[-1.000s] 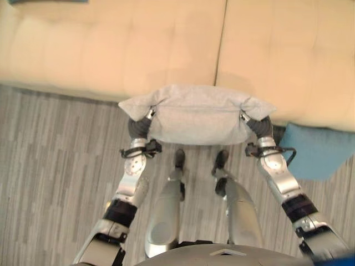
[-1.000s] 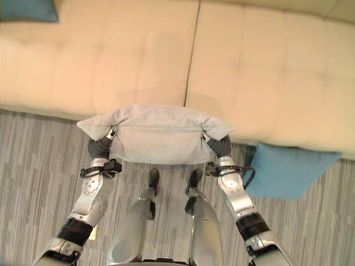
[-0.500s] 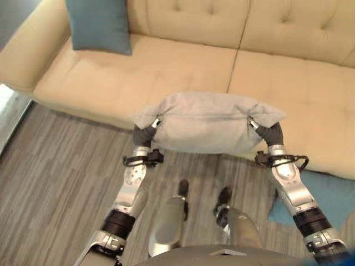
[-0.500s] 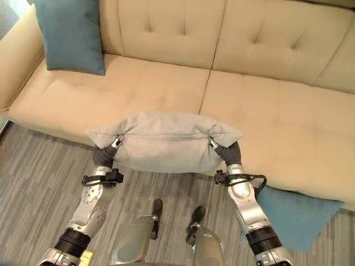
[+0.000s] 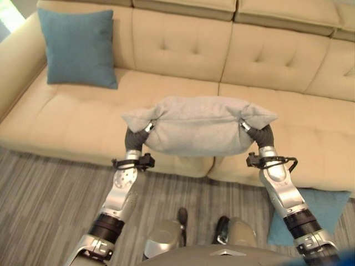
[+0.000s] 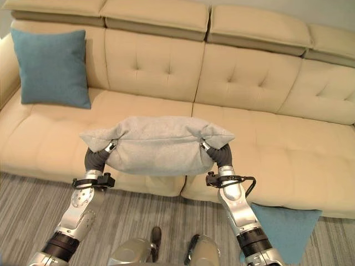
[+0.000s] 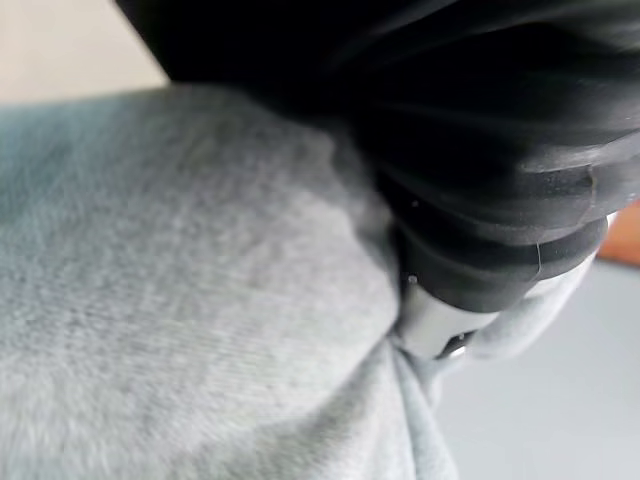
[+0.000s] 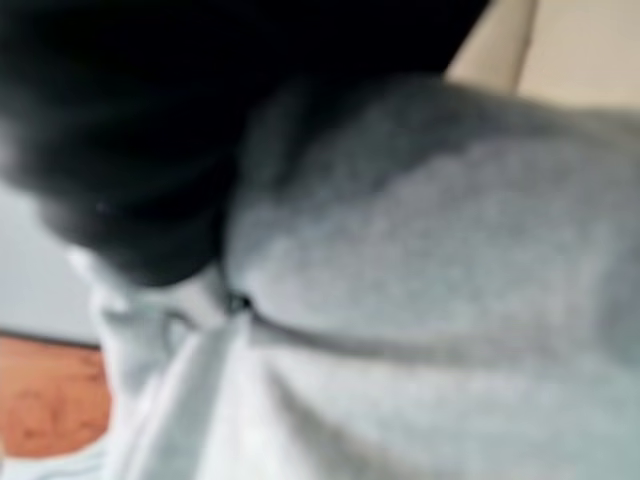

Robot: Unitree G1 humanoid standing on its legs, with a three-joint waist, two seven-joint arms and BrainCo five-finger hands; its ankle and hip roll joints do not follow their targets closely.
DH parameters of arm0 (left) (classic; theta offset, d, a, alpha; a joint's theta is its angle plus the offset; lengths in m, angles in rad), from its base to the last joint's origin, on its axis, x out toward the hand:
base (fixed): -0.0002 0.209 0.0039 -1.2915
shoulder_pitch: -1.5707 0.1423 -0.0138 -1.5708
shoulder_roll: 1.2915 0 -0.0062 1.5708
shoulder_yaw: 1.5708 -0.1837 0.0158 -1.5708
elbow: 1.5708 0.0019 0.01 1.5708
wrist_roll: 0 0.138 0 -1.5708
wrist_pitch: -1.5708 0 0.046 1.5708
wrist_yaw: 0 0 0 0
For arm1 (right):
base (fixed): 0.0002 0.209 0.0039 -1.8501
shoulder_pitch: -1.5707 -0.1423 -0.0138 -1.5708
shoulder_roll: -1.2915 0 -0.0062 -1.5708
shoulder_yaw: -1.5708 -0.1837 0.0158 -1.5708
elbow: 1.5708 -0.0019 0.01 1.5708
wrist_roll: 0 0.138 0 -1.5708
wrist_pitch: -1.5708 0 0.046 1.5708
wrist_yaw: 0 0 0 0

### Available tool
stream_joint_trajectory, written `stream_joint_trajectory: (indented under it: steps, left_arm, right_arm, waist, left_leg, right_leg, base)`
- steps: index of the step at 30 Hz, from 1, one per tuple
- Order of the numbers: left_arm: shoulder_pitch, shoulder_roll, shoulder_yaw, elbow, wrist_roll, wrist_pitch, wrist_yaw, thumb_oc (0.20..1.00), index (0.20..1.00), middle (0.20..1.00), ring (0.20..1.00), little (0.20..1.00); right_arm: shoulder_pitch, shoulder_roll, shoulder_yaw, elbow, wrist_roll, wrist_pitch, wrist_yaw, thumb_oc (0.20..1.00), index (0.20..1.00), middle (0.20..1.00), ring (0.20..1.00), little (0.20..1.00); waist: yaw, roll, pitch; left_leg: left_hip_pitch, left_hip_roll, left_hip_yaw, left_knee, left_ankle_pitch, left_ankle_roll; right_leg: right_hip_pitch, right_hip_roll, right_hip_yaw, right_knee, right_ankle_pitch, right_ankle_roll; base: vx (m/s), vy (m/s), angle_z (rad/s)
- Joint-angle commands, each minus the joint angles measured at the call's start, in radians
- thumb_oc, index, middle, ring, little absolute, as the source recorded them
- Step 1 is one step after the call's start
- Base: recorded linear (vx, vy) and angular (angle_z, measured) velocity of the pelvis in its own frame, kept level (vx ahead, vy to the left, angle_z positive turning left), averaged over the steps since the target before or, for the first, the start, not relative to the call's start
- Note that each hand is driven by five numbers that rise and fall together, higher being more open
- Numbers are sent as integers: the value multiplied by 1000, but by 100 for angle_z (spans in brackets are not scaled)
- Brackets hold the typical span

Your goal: Pick up all the scattered cushions and arrange them neatly on the sofa.

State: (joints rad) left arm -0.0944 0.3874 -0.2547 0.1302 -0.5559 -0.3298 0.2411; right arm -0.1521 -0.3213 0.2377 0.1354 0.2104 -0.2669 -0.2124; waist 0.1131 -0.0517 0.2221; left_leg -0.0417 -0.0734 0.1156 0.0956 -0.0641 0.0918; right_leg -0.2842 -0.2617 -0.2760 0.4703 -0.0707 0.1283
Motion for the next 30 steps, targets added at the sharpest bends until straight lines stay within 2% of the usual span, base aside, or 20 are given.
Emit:
stream_joint_trajectory:
  steps: [1, 3, 5, 7, 8, 9, 10, 11, 12, 13, 16, 17, 18, 20, 23, 25, 27, 28, 29, 30]
  left_arm:
    - [-40, -31, -72, -173, 69, -42, -87, 200, 200, 200, 200, 200]
    - [-40, -35, -65, -168, 74, -41, -86, 200, 200, 200, 200, 200]
    - [-38, -38, -61, -164, 73, -43, -92, 200, 200, 200, 200, 200]
    - [-40, -53, -65, -153, 70, -44, -98, 200, 200, 200, 200, 200]
    - [-41, -53, -65, -153, 70, -44, -98, 200, 200, 200, 200, 200]
    - [-45, -65, -70, -148, 51, -40, -105, 200, 200, 200, 200, 200]
    - [-52, -69, -76, -145, 51, -36, -104, 200, 200, 200, 200, 200]
    - [-53, -68, -76, -144, 51, -36, -104, 200, 200, 200, 200, 200]
    - [-66, -73, -85, -145, 45, -40, -104, 200, 200, 200, 200, 200]
    - [-69, -72, -86, -147, 46, -38, -103, 200, 200, 200, 200, 200]
    - [-65, -70, -89, -148, 45, -32, -101, 200, 200, 200, 200, 200]
    - [-65, -67, -92, -142, 49, -28, -101, 200, 200, 200, 200, 200]
    - [-68, -66, -93, -138, 53, -26, -99, 200, 200, 200, 200, 200]
    - [-72, -66, -92, -134, 65, -23, -92, 200, 200, 200, 200, 200]
    - [-71, -64, -89, -132, 69, -22, -94, 200, 200, 200, 200, 200]
    - [-70, -62, -87, -133, 61, -20, -103, 200, 200, 200, 200, 200]
    - [-51, -51, -84, -141, 56, -17, -108, 200, 200, 200, 200, 200]
    - [-45, -40, -77, -148, 65, -15, -105, 200, 200, 200, 200, 200]
    - [-38, -29, -75, -153, 68, -17, -107, 200, 200, 200, 200, 200]
    - [-37, -26, -76, -152, 63, -18, -108, 200, 200, 200, 200, 200]
  right_arm:
    - [-123, 14, 29, -94, -17, -93, 35, 200, 200, 200, 200, 200]
    - [-134, 8, 32, -87, -27, -87, 34, 200, 200, 200, 200, 200]
    - [-129, 7, 30, -86, -20, -87, 40, 200, 200, 200, 200, 200]
    - [-121, -1, 29, -83, -10, -95, 44, 200, 200, 200, 200, 200]
    - [-121, 0, 29, -83, -10, -95, 44, 200, 200, 200, 200, 200]
    - [-114, -11, 22, -90, -1, -94, 37, 200, 200, 200, 200, 200]
    - [-110, -14, 18, -97, 3, -98, 33, 200, 200, 200, 200, 200]
    - [-110, -14, 18, -97, 3, -98, 33, 200, 200, 200, 200, 200]
    - [-116, -21, 19, -98, 7, -101, 28, 200, 200, 200, 200, 200]
    - [-119, -22, 22, -102, 10, -100, 26, 200, 200, 200, 200, 200]
    - [-115, -18, 19, -106, 14, -99, 27, 200, 200, 200, 200, 200]
    - [-106, -19, 8, -102, 17, -100, 28, 200, 200, 200, 200, 200]
    - [-104, -17, 4, -102, 18, -101, 25, 200, 200, 200, 200, 200]
    - [-97, -11, -2, -92, 19, -102, 22, 200, 200, 200, 200, 200]
    - [-89, -8, -6, -89, 25, -100, 24, 200, 200, 200, 200, 200]
    - [-87, 3, -8, -88, 28, -98, 27, 200, 200, 200, 200, 200]
    - [-90, 26, -7, -79, 21, -89, 31, 200, 200, 200, 200, 200]
    - [-105, 50, -2, -63, 29, -88, 34, 200, 200, 200, 200, 200]
    - [-117, 57, 5, -60, 22, -84, 38, 200, 200, 200, 200, 200]
    - [-119, 63, 10, -62, 21, -84, 39, 200, 200, 200, 200, 200]
  waist:
    - [-9, -2, -38]
    - [-12, -3, -39]
    - [-13, -7, -45]
    - [-12, -10, -63]
    - [-15, -13, -66]
    - [-16, -13, -70]
    - [-24, -16, -69]
    - [-29, -19, -72]
    - [-20, -26, -57]
    - [-13, -27, -50]
    - [-8, -31, -44]
    - [-11, -35, -55]
    - [-10, -33, -59]
    - [-5, -29, -63]
    - [1, -33, -63]
    - [14, -40, -65]
    - [25, -38, -81]
    - [34, -30, -78]
    - [31, -26, -73]
    - [29, -20, -69]
  left_leg:
    - [6, 14, -141, 54, -50, -65]
    - [23, 16, -149, 44, -55, -75]
    - [25, 14, -157, 43, -56, -81]
    - [29, 28, -178, 52, -52, -111]
    - [23, 24, -180, 50, -46, -111]
    - [0, 56, -173, 99, -43, -144]
    - [-31, 83, -153, 159, -19, -163]
    - [-38, 79, -156, 159, -14, -162]
    - [-98, 105, -151, 273, 22, -183]
    - [-115, 106, -155, 308, 39, -188]
    - [-149, 113, -156, 258, 24, -180]
    - [-154, 127, -133, 145, 21, -173]
    - [-159, 131, -131, 107, 35, -173]
    - [-171, 140, -128, 29, 97, -178]
    - [-181, 140, -126, 16, 124, -184]
    - [-178, 122, -137, 32, 107, -178]
    - [-128, 93, -124, 26, 69, -142]
    - [-95, 73, -109, 26, 45, -114]
    - [-71, 59, -97, 30, 30, -92]
    - [-60, 57, -91, 30, 25, -84]
  right_leg:
    - [61, 50, 34, -341, 160, 44]
    - [55, 52, 17, -375, 194, 55]
    - [74, 57, 17, -404, 193, 56]
    - [119, 81, 13, -425, 186, 43]
    - [115, 77, 11, -427, 189, 43]
    - [148, 79, -40, -434, 169, 31]
    - [170, 84, -65, -436, 157, 18]
    - [166, 80, -69, -438, 160, 18]
    - [202, 88, -111, -446, 142, -3]
    - [217, 95, -118, -449, 131, -12]
    - [238, 109, -121, -457, 107, -15]
    - [247, 115, -118, -464, 97, -8]
    - [250, 119, -113, -464, 92, -6]
    - [263, 133, -100, -460, 75, -5]
    - [276, 138, -88, -453, 62, -7]
    - [289, 126, -75, -430, 51, 0]
    - [290, 79, -57, -348, 49, 32]
    - [271, 42, -46, -265, 72, 49]
    - [248, 16, -29, -201, 122, 63]
    - [235, 12, -17, -166, 132, 65]
  base:
    - [233, -57, -7]
    - [155, -45, 14]
    - [176, -75, 30]
    - [233, -127, 49]
    - [159, -193, 63]
    - [153, -225, 77]
    - [153, -224, 82]
    - [85, -209, 148]
    - [58, -174, 135]
    - [98, -204, 116]
    - [107, -44, 14]
    - [173, 47, -2]
    - [202, 88, -7]
    - [138, 78, -4]
    - [126, 91, -43]
    - [238, 273, -38]
    - [281, 446, -14]
    - [208, 486, -46]
    - [187, 459, -82]
    - [162, 338, -87]
